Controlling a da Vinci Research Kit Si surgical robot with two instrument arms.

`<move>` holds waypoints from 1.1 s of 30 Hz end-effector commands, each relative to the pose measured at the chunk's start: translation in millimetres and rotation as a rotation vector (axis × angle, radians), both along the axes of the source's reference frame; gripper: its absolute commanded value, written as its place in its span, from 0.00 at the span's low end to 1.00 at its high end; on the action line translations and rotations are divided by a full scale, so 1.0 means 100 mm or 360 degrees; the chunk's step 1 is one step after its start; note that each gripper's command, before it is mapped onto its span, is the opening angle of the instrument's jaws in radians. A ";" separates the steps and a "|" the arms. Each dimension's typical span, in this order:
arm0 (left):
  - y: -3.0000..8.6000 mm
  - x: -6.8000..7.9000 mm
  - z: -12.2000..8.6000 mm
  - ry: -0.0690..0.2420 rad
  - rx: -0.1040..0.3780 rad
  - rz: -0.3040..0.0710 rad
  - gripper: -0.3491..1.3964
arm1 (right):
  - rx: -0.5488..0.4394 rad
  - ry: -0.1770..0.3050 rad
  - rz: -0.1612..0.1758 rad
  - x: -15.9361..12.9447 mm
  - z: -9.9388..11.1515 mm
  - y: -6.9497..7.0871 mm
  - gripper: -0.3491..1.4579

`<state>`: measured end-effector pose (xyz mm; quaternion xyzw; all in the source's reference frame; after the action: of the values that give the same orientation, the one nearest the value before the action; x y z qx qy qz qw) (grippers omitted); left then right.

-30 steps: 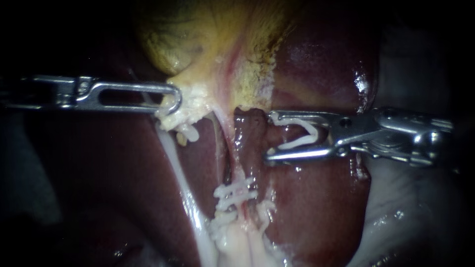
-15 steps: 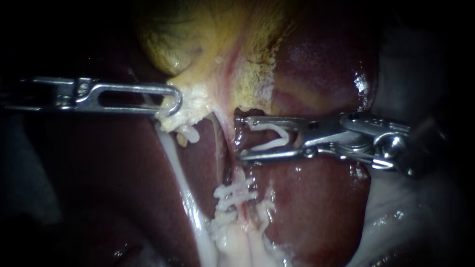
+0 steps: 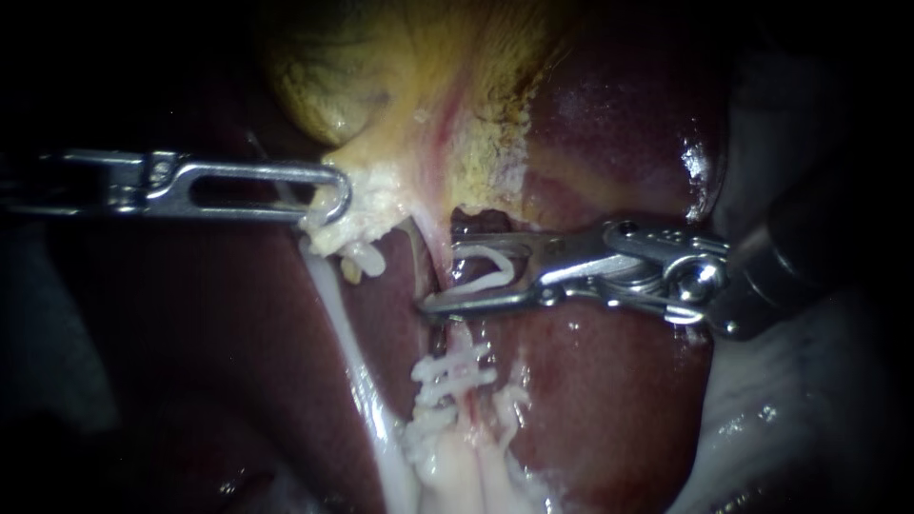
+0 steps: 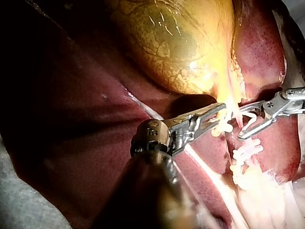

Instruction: Clipping third clip right tube

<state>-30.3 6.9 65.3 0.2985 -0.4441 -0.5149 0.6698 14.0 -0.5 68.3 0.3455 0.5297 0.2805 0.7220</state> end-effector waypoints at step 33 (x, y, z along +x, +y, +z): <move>0.001 0.008 0.015 0.0010 -0.0014 0.0018 0.00 | 0.0383 0.0339 0.0011 0.006 0.002 0.010 0.43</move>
<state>-29.5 7.0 66.9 0.2965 -0.4432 -0.5097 0.6752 14.6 0.6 68.5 0.4559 0.5672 0.3058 0.6140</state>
